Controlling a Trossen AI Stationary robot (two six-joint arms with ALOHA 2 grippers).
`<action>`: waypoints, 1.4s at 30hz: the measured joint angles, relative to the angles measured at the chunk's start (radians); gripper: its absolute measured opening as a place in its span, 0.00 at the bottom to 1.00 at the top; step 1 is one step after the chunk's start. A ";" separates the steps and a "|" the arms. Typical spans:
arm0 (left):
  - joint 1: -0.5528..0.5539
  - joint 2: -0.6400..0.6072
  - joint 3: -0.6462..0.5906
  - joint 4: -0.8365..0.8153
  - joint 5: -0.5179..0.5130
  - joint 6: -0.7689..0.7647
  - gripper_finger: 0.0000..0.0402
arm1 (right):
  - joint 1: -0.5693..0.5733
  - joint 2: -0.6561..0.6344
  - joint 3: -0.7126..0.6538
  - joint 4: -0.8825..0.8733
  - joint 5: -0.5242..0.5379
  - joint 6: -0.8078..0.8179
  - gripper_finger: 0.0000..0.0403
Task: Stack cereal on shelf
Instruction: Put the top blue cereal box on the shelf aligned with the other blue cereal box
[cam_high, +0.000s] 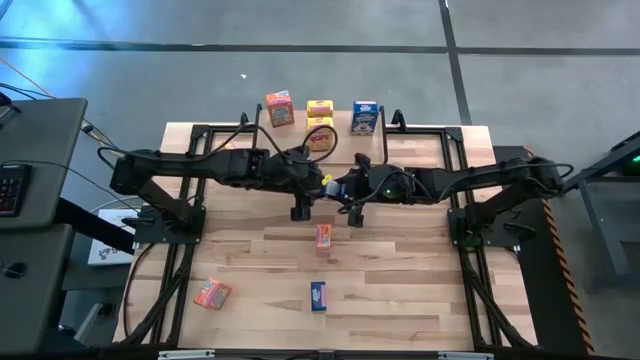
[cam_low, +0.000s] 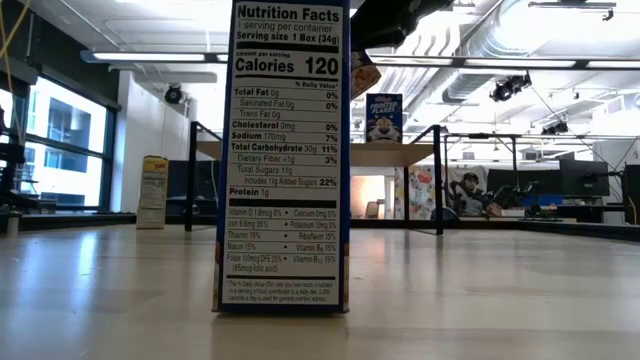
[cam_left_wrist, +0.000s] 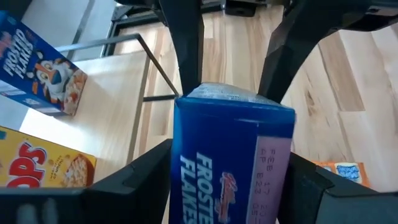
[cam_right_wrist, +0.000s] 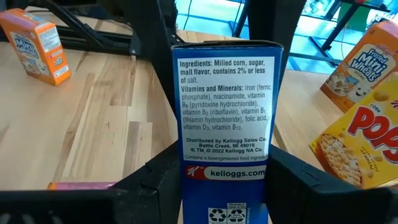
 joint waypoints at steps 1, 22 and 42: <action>0.000 -0.007 0.000 0.002 0.000 -0.001 0.54 | 0.000 -0.006 0.000 -0.004 0.000 0.000 0.42; 0.001 -0.196 0.002 -0.016 -0.004 0.025 0.54 | -0.096 -0.260 -0.001 -0.174 -0.010 -0.102 0.42; 0.085 -0.274 0.001 -0.137 -0.016 -0.001 0.54 | -0.533 -0.514 -0.416 0.265 -0.512 -0.145 0.42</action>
